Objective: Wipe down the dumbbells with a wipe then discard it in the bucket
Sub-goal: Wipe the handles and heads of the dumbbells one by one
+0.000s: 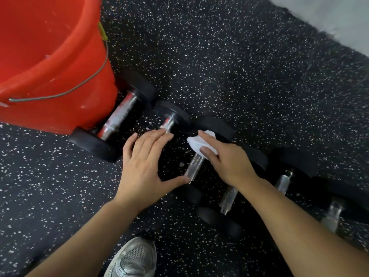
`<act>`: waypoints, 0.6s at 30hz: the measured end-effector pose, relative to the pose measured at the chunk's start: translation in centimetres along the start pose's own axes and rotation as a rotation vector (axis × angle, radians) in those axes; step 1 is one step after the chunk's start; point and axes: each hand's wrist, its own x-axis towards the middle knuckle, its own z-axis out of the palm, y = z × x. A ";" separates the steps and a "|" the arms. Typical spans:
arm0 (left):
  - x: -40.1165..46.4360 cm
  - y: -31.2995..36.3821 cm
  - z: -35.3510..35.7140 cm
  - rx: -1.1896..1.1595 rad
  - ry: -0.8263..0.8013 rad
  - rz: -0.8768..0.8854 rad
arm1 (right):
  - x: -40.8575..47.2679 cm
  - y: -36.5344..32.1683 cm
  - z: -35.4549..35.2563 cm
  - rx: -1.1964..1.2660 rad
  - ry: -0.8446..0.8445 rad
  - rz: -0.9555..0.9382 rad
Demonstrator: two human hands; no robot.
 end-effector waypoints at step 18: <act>-0.1 0.4 0.3 0.147 -0.061 0.026 | -4.0 -0.9 3.6 0.154 -0.194 -0.092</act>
